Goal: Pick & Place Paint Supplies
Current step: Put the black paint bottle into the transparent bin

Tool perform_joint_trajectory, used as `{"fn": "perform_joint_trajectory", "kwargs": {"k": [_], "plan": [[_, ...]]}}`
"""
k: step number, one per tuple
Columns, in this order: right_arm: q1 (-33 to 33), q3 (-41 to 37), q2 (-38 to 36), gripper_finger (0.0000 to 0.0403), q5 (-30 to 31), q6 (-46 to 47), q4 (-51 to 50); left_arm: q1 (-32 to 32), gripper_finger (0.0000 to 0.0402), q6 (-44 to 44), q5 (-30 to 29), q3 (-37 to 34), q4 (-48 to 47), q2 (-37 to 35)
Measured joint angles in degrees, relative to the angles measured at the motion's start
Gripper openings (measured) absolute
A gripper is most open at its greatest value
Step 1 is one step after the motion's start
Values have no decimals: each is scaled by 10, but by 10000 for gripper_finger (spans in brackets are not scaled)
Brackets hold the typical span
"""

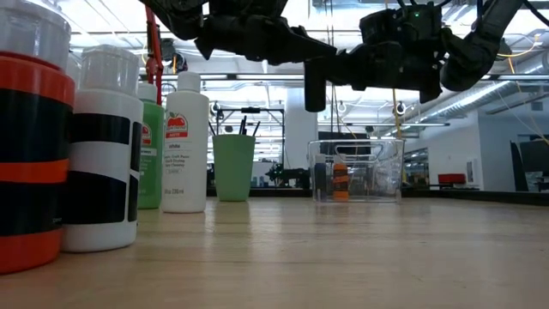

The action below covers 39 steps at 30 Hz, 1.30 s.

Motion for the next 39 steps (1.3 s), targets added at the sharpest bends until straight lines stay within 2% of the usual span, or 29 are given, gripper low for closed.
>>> {"fn": "perform_joint_trajectory", "kwargs": {"k": [10,13,15,18,20,23,25,29,31,37,39], "plan": [[-4,0,-14,136,14,-14,-29,16,239,1,27,1,-47,-15],[-3,0,-23,136,16,-16,-55,16,239,3,19,0,-86,-34],[-3,0,-34,136,38,-17,-75,16,239,3,8,-1,-114,-56],[-17,0,-61,136,84,-27,-127,12,239,-10,-21,-1,-191,-100],[-38,0,-81,136,91,-25,-169,8,239,-26,-38,0,-275,-135],[-80,0,-106,136,88,-11,-226,-3,239,-29,-22,-6,-390,-179],[-114,-1,-119,136,87,-4,-250,-10,239,-33,-3,-33,-421,-208],[-199,-22,-145,136,31,13,-243,-31,239,-51,5,-104,-390,-266],[-239,-40,-146,136,-10,26,-215,-43,239,-61,5,-147,-344,-295],[-322,-97,-99,136,-169,44,-54,-73,239,-81,-24,-245,-259,-361],[-339,-100,-74,136,-196,65,-22,-77,239,-100,-42,-256,-242,-373]]}}
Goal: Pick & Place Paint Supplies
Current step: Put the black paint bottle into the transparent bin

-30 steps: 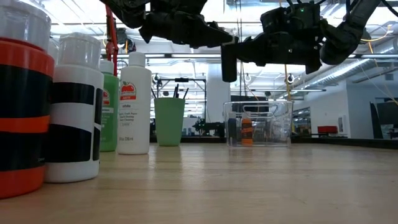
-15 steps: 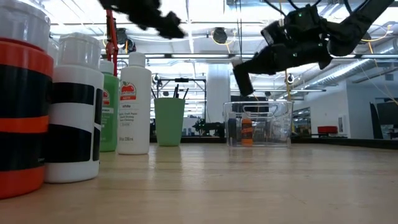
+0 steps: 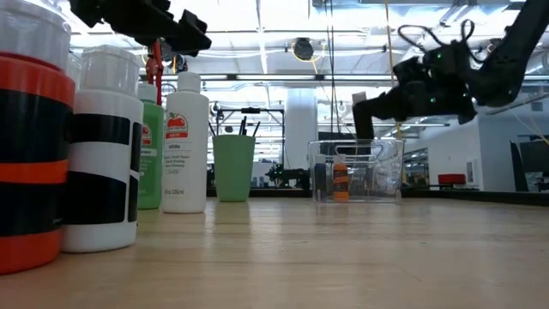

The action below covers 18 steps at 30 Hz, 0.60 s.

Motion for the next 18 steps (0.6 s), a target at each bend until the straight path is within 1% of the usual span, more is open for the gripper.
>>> {"fn": "perform_joint_trajectory", "kwargs": {"k": [3,8,13,15,17,18], "plan": [[1,15,47,136,2,35,7,-8,239,-46,-17,-7,11,-13],[27,60,133,136,64,48,9,-25,239,-70,-30,-7,38,-13],[41,105,216,136,58,42,30,-44,239,-57,-52,-7,44,-13],[40,124,239,136,54,63,51,-48,239,-51,-58,-7,46,-13],[36,136,251,136,31,86,67,-50,239,-46,-62,-7,46,-13],[35,141,255,136,29,97,69,-50,239,-44,-62,-7,46,-13]]}}
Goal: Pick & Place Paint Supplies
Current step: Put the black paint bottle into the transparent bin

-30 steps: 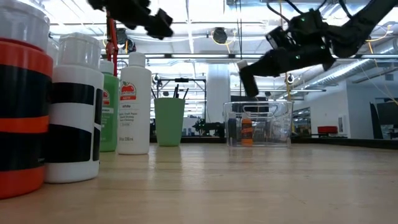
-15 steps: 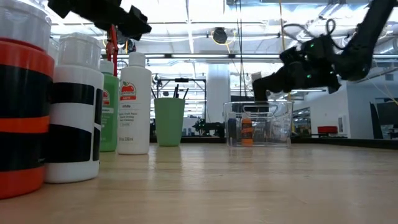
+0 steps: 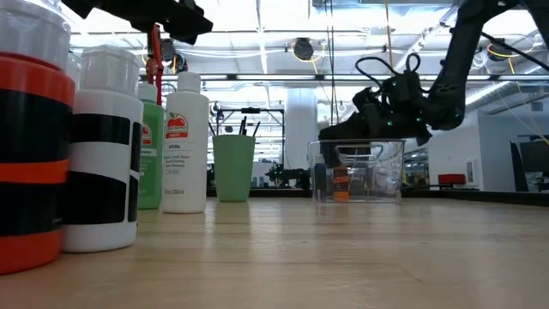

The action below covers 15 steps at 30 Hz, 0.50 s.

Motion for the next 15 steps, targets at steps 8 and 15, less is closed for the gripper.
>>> {"fn": "perform_joint_trajectory", "kwargs": {"k": [8,15], "plan": [[2,8,6,151,1,36,-10,0,239,-9,0,0,-10,0],[21,8,6,207,3,29,-27,-2,239,-39,0,0,-10,0]]}}
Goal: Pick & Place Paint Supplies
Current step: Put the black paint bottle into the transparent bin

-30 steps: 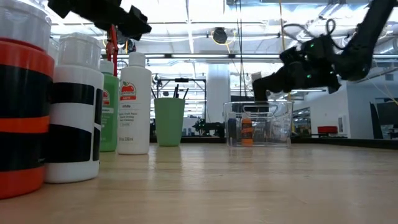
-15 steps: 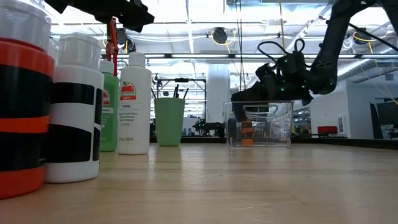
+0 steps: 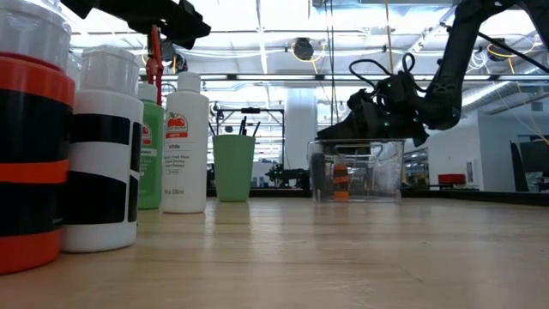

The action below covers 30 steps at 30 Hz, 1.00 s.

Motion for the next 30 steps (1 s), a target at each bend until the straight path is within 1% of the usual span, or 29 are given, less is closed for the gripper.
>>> {"fn": "perform_joint_trajectory", "kwargs": {"k": [4,7,10,12,15,17,19,20,21,24,27,28,30], "plan": [[7,0,0,216,32,-2,0,-1,239,1,0,0,3,0],[7,0,0,215,35,4,12,-1,239,6,0,0,9,0],[3,0,-14,211,28,50,26,-1,239,7,-2,0,20,0],[2,0,-43,208,7,79,21,-1,239,3,-15,1,24,0],[7,-7,-109,196,-56,104,-41,-1,239,-16,-24,1,23,0],[33,-27,-162,175,-87,95,-93,-1,239,-39,-24,1,20,0],[82,-57,-221,145,-88,53,-152,-4,239,-51,-24,1,14,0],[114,-76,-251,129,-73,24,-182,-5,239,-51,-24,1,12,0],[149,-93,-279,112,-44,-10,-209,-6,239,-51,-24,1,10,0],[270,-155,-345,58,75,-98,-254,-14,239,-44,-25,1,-9,0],[364,-219,-381,12,188,-115,-230,-24,239,-44,-26,1,-24,0],[388,-240,-390,6,217,-116,-213,-29,239,-48,-34,1,-32,0],[421,-276,-397,10,266,-112,-176,-42,239,-66,-70,12,-78,0]]}}
